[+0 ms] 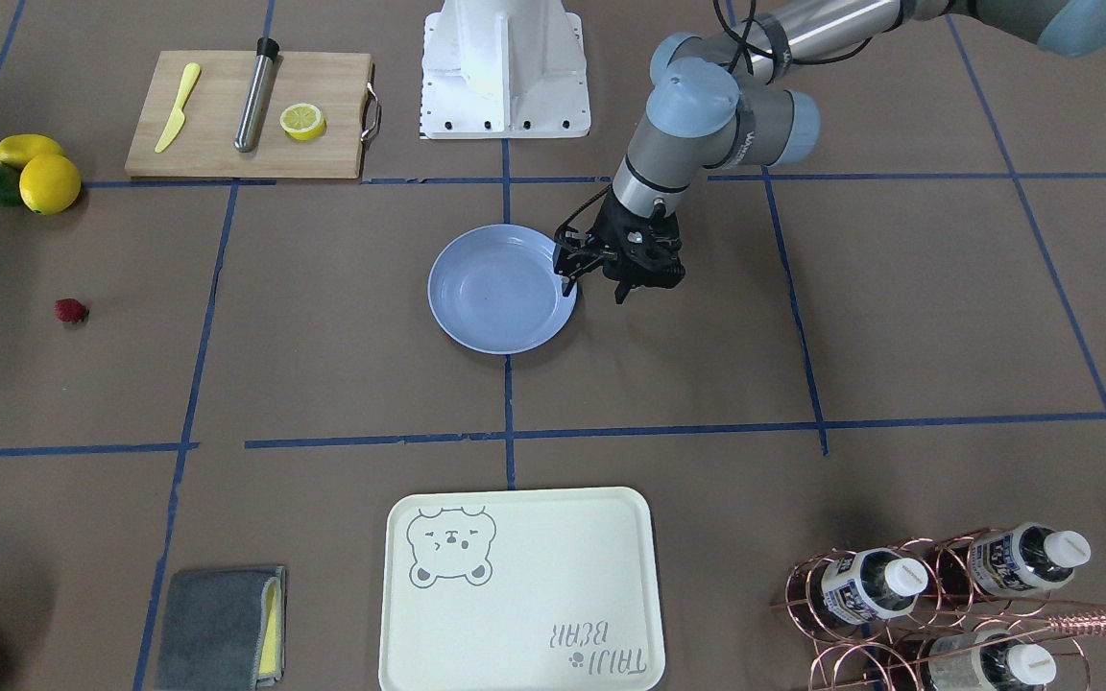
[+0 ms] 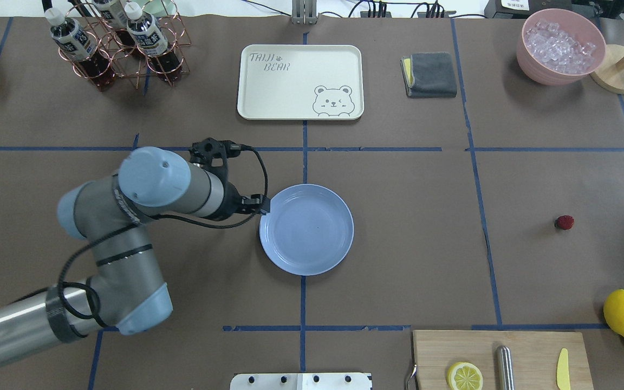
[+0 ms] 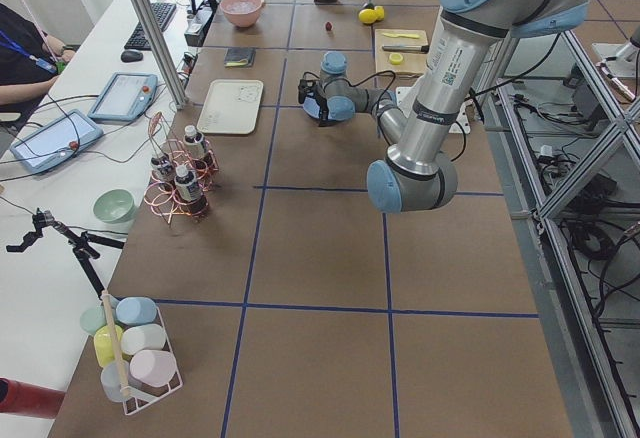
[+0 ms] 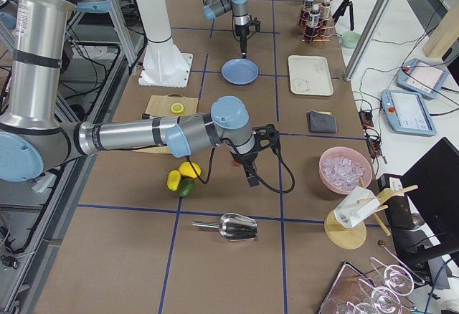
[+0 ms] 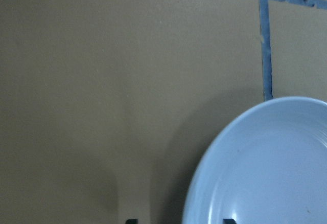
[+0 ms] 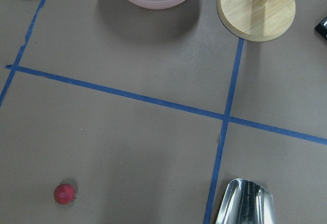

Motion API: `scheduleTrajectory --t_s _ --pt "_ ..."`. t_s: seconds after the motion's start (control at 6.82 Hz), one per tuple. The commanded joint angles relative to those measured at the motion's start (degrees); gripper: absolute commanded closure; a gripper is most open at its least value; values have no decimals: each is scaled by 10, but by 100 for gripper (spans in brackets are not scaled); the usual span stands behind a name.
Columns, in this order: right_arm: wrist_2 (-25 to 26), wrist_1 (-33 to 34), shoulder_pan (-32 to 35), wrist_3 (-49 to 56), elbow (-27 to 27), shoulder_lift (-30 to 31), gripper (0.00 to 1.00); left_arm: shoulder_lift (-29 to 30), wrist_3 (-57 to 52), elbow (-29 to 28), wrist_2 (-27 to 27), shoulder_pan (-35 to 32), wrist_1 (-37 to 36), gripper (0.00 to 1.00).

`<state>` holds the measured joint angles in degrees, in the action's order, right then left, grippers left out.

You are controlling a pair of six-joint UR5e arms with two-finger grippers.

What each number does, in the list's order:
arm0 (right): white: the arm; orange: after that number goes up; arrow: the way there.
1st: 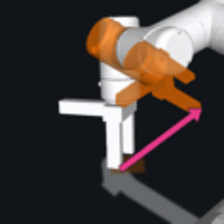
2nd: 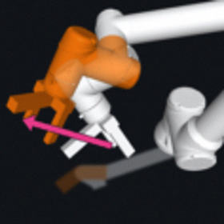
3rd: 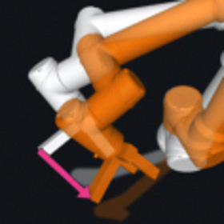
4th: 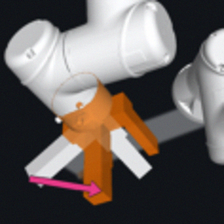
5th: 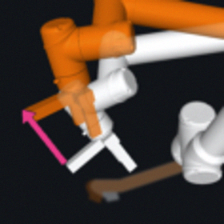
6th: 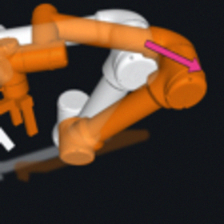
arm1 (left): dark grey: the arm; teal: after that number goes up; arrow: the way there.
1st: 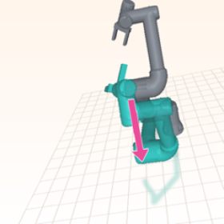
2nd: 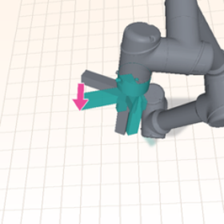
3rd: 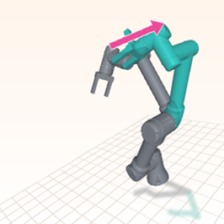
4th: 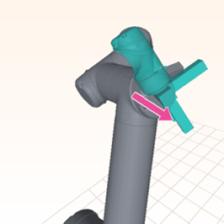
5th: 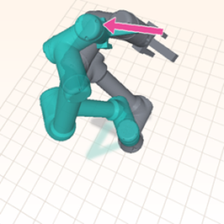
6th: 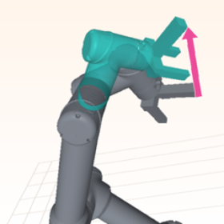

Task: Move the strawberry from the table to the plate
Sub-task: 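Push the light blue plate with the left gripper toward the table center, then withdraw the left arm away from the plate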

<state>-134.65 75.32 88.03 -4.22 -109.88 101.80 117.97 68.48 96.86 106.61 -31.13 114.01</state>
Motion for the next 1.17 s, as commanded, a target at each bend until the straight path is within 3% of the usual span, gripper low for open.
scheduleTrajectory --t_s 0.0,0.15,0.44,0.59,0.73,0.88,1.03 --pt "-1 -2 -5 0 -5 -7 0 -68 -245 98 60 -138 -127 0" --pt "-1 -2 -21 0 -6 -23 0 -89 -403 123 62 -217 -197 0" --pt "-1 -1 -51 -1 -6 -27 0 -113 -715 105 116 -411 -296 0" --pt "-3 -1 -54 0 -7 -27 0 -146 -765 51 161 -501 -298 0" --pt "-3 -1 -56 0 -9 -27 0 -186 -767 14 207 -540 -299 0" --pt "-4 -1 -61 0 -10 -27 0 -224 -768 -3 217 -562 -293 0" --pt "-4 0 -67 -3 -14 -27 0 -271 -767 0 264 -588 -285 0"
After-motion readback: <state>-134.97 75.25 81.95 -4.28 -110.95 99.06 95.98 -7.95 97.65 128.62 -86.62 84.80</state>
